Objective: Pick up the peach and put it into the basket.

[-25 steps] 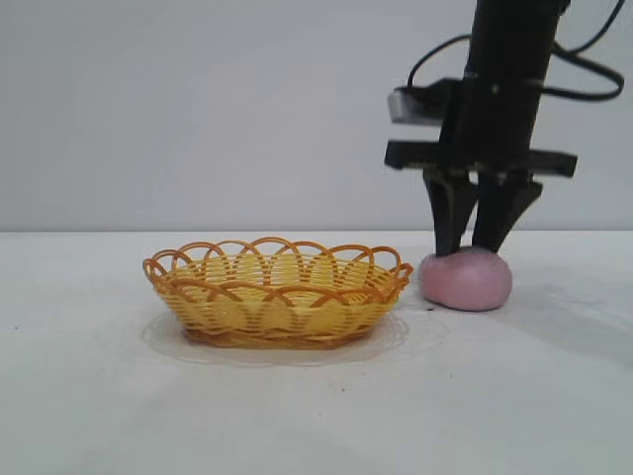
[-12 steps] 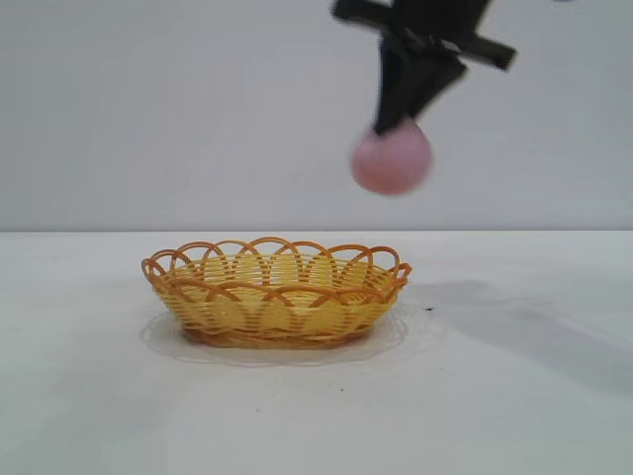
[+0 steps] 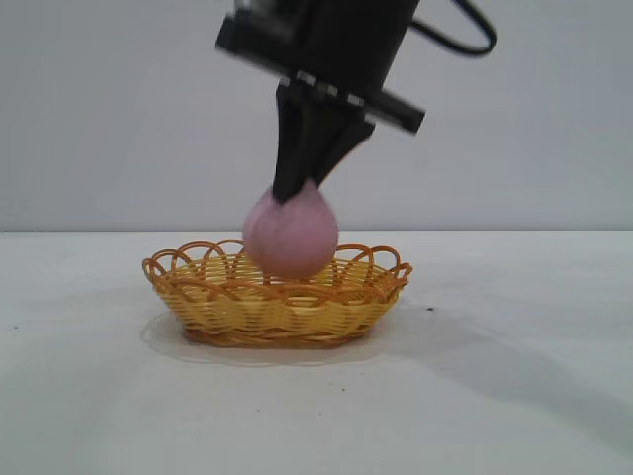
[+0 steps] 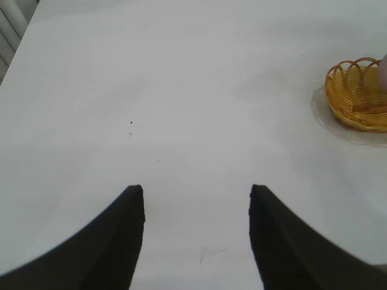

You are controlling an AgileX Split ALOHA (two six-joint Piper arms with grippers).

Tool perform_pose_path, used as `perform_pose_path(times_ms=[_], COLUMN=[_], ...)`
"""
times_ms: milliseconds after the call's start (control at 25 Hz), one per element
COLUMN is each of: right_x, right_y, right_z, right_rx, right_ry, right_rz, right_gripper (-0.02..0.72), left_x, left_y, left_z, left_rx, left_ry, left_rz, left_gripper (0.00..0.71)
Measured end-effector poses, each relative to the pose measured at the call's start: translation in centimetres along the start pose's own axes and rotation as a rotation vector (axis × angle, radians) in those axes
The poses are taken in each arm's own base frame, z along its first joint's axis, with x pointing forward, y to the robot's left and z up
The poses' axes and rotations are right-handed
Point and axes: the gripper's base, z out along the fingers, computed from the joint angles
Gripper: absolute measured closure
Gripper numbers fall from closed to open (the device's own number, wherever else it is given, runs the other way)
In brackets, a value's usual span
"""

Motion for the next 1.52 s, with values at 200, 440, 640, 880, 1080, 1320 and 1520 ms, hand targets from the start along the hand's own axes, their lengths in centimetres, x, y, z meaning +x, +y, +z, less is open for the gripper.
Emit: perform_pose_path(times_ms=[200, 440, 640, 880, 1080, 1320, 1520], right_x=[-0.2, -0.2, 2.8, 8.2, 9.4, 10.6, 16.8], right_y=[0.3, -1.9, -10.5, -16.8, -17.8, -14.2, -8.0], right_z=[-1.3, -7.5, -10.0, -10.2, -10.8, -17.1, -21.3], right_rx=[0.009, 0.139, 0.217, 0.243, 0.245, 0.314, 0.387], right_ry=[-0.023, -0.110, -0.068, 0.001, 0.008, -0.214, -0.404], right_rz=[-0.019, 0.039, 0.313, 0.554, 0.608, 0.583, 0.511], right_gripper=[0.287, 0.277, 0.277, 0.277, 0.328, 0.328, 0.328], left_x=[0.0, 0.0, 0.0, 0.0, 0.0, 0.0, 0.0], left_y=[0.0, 0.0, 0.0, 0.0, 0.0, 0.0, 0.0], left_z=[0.0, 0.0, 0.0, 0.0, 0.0, 0.0, 0.0], left_rx=[0.000, 0.000, 0.000, 0.000, 0.000, 0.000, 0.000], left_ry=[0.000, 0.000, 0.000, 0.000, 0.000, 0.000, 0.000], left_rz=[0.000, 0.000, 0.000, 0.000, 0.000, 0.000, 0.000], left_gripper=[0.366, 0.366, 0.366, 0.366, 0.366, 0.366, 0.366])
